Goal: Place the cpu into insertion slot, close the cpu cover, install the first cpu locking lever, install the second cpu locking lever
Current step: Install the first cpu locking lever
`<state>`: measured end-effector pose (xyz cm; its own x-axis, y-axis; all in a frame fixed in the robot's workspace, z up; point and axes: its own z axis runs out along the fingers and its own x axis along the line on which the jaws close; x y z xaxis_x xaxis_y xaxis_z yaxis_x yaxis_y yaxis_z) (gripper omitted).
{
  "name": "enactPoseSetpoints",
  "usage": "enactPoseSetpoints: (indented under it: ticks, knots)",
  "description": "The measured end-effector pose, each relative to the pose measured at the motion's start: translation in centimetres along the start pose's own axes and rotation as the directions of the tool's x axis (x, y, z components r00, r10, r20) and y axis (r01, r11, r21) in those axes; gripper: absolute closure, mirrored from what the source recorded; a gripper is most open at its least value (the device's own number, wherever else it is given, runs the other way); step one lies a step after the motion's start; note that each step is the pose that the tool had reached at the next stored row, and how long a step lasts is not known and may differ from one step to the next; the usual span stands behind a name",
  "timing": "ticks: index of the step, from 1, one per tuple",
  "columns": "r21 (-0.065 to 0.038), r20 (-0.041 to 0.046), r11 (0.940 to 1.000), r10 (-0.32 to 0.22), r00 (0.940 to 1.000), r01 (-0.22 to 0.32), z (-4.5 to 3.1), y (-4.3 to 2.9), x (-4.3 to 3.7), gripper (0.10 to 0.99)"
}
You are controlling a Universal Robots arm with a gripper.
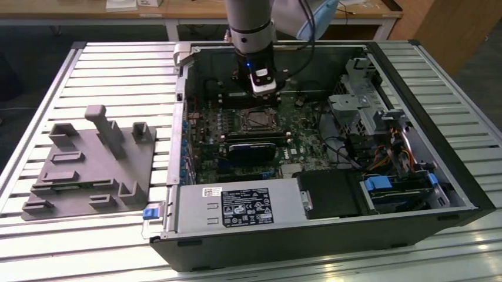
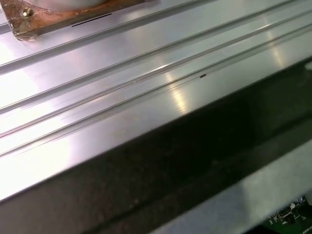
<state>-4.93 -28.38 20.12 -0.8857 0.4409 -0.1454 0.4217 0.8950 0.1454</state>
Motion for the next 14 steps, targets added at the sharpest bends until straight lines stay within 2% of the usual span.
enactPoseSetpoints:
  ticks: [14]
  knots:
    - [0.007, 0.0043, 0.9999, 0.009, 0.9999, -0.009, 0.53, -0.07, 0.02, 0.980]
